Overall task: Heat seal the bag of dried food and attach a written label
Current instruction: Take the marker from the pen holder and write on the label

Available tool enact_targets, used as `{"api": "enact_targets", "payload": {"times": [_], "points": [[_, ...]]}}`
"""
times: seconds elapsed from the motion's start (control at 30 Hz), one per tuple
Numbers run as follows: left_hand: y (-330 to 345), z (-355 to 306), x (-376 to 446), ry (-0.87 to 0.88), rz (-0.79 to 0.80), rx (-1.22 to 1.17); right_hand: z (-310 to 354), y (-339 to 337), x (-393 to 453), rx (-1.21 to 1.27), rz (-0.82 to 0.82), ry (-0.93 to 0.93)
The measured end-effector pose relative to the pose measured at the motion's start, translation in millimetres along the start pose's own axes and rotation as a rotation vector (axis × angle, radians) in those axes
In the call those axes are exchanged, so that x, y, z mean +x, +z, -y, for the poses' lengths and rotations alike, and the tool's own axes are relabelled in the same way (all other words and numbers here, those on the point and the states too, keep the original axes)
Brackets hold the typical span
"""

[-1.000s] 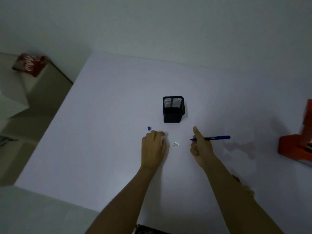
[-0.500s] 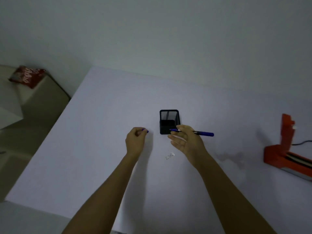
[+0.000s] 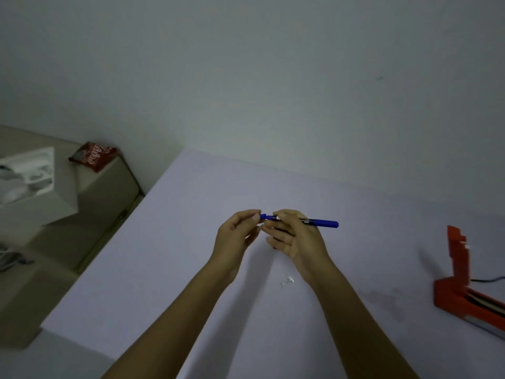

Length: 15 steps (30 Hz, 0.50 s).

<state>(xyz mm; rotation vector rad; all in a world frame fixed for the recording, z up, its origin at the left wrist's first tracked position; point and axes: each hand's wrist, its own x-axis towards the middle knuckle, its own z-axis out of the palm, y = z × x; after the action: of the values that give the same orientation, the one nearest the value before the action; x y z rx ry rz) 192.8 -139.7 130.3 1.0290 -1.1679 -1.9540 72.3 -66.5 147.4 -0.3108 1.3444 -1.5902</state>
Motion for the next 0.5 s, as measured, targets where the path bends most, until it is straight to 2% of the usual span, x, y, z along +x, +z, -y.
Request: {"api": "enact_targets", "payload": {"times": [0.1,0.33,0.5], "points": [[1.2,-7.3,-12.5,0.058,0.053,0.079,2.1,4.3,-8.5,-0.033,-0.024,-0.036],[15.2,-23.2,-39.5,0.199,0.278,0.264,10.4,14.6,-20.6,-0.216,-0.353,-0.122],[26.2,-21.7,-43.3,0.28,0.312,0.223,14.1,17.7,-28.0,-0.184,-0.359,-0.093]]}}
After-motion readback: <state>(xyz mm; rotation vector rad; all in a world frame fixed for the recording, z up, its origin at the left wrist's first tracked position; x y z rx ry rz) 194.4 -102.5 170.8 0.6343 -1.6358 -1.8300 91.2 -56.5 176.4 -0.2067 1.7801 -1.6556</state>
